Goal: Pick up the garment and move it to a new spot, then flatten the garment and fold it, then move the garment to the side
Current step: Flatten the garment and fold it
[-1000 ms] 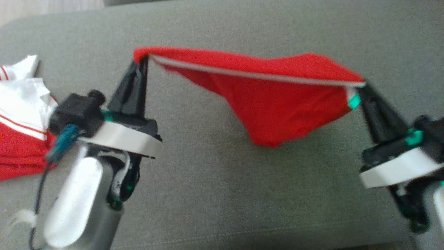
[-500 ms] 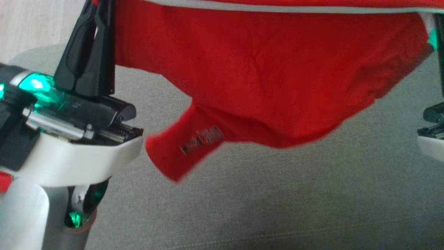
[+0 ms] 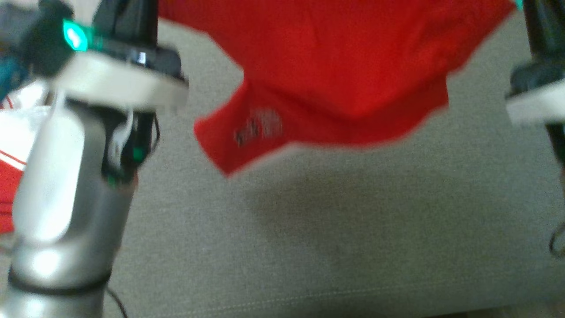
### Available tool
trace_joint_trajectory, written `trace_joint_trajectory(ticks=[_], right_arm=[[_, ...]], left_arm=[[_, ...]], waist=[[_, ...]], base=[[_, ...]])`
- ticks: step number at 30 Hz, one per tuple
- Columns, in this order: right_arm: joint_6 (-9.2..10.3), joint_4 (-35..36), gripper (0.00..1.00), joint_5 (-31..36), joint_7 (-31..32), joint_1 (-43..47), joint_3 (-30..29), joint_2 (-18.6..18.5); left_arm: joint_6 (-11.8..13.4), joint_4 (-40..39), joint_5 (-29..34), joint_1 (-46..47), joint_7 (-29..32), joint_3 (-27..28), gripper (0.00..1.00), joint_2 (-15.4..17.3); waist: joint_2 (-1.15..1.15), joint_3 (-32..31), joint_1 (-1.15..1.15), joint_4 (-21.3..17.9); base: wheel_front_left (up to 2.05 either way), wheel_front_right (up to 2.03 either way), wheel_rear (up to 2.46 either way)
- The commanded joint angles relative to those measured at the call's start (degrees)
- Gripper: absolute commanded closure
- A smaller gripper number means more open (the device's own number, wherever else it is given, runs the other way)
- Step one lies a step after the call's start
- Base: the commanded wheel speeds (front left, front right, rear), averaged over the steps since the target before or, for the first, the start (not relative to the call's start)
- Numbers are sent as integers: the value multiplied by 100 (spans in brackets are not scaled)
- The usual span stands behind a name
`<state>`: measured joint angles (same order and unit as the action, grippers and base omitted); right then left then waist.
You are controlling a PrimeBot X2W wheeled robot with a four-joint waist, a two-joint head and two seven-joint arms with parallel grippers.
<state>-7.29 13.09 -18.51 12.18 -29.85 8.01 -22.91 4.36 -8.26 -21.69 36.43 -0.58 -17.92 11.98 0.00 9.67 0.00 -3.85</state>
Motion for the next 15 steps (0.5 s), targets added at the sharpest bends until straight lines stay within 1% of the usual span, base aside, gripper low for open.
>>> trace_joint_trajectory(ticks=[1,4,6,9,12,15], right_arm=[[-20,-98,100,-43,-113,-539,134,-129],[-20,-1084,100,-2,-468,-1471,464,-29],[-20,-1716,100,100,-807,-2049,708,106],[-20,-2700,100,344,-1361,-2678,1054,333],[-20,-3663,100,567,-1835,-2947,1432,583],[-20,-4599,100,636,-2151,-2883,1915,859]], left_arm=[[-65,180,-19,598,-146,224,100,81],[-220,1378,50,1421,-630,252,100,-48],[-288,2152,115,1920,-986,282,100,-110],[-393,3239,181,2471,-1298,321,100,-189],[-430,4177,174,2575,-1408,377,100,-333],[-512,4985,109,2325,-1436,436,100,-510]], waist=[[0,131,0,-20],[0,270,0,-64],[0,357,0,-117],[0,482,0,-173],[0,593,0,-209],[0,697,0,-212]], base=[[0,0,0],[0,0,0],[0,0,0],[0,0,0],[0,0,0],[0,0,0]])
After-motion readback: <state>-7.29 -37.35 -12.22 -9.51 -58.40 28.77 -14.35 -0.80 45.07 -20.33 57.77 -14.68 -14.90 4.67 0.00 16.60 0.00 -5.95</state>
